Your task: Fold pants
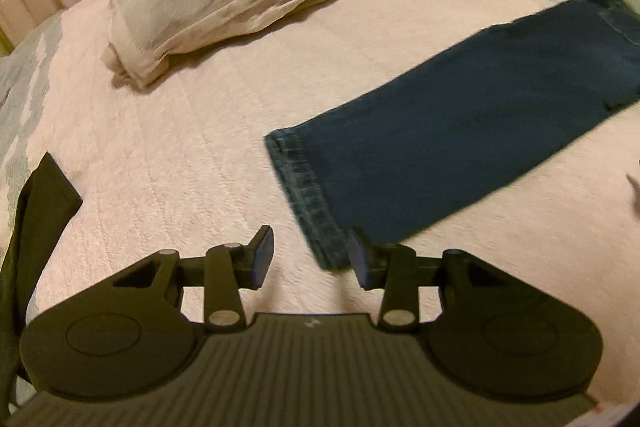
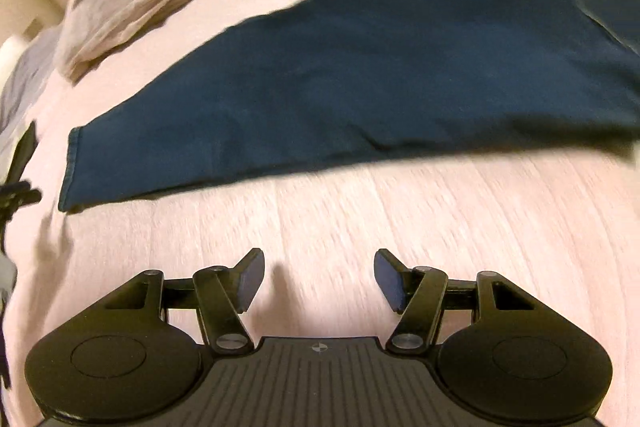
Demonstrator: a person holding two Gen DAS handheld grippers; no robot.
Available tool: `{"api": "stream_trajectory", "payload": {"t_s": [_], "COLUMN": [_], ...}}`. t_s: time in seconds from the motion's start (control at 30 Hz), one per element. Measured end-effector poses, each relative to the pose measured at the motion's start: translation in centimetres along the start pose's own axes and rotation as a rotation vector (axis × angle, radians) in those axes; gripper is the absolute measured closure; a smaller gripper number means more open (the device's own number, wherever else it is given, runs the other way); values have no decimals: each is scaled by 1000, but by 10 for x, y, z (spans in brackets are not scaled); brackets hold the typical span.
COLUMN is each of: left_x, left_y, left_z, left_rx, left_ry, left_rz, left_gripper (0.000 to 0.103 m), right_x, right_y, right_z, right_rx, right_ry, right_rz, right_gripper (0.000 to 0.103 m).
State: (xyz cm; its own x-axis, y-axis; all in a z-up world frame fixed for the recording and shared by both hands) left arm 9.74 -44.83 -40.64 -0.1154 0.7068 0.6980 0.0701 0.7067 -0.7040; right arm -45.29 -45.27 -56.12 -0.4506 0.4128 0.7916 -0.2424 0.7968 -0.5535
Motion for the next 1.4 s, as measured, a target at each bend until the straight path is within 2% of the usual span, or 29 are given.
{"api": "stream_trajectory", "payload": {"t_s": [0.2, 0.4, 0.47, 0.63, 0.8, 1.07, 1.2, 1.4], "left_x": [25, 60, 75, 106, 131, 145, 147, 150], "left_y": [-7, -22, -26, -40, -56, -72, -81, -99], "left_z": [27, 68, 82, 114, 145, 182, 193, 207], "left_rx": [5, 33, 65, 125, 170, 207, 292, 282], "left_ry": [25, 22, 27, 7, 6, 16, 37, 47], "left_rz": [4, -15, -23, -55, -64, -85, -87, -56], "left_gripper": [68, 66, 61, 54, 45, 24, 19, 14], "right_x": [45, 91, 105, 136, 161, 196, 209, 217], "right_y": [1, -15, -23, -32, -39, -50, -59, -72], "right_z": [7, 21, 23, 30, 34, 51, 59, 67], "right_rx": [15, 141, 178, 170, 146, 102, 82, 57], "right_ry": [98, 206, 223, 215, 188, 192, 208, 211], "right_rz": [30, 41, 36, -3, -1, 54, 89, 134], "right_gripper": [43, 36, 36, 34, 34, 34, 34, 34]}}
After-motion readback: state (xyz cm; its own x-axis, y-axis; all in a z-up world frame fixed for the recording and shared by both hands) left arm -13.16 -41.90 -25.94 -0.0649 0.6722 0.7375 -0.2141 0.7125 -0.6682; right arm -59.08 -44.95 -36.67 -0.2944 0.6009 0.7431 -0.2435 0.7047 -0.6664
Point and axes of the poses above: each gripper's, at about its wrist camera, not at the fingertips, and x roughly against the way its jaws point, z to its right, y to its underside, the point moved 1 cm from there along -x, roughly the way its jaws point, and after that the axes turned 14 degrees about z, right-handed, at the moved point
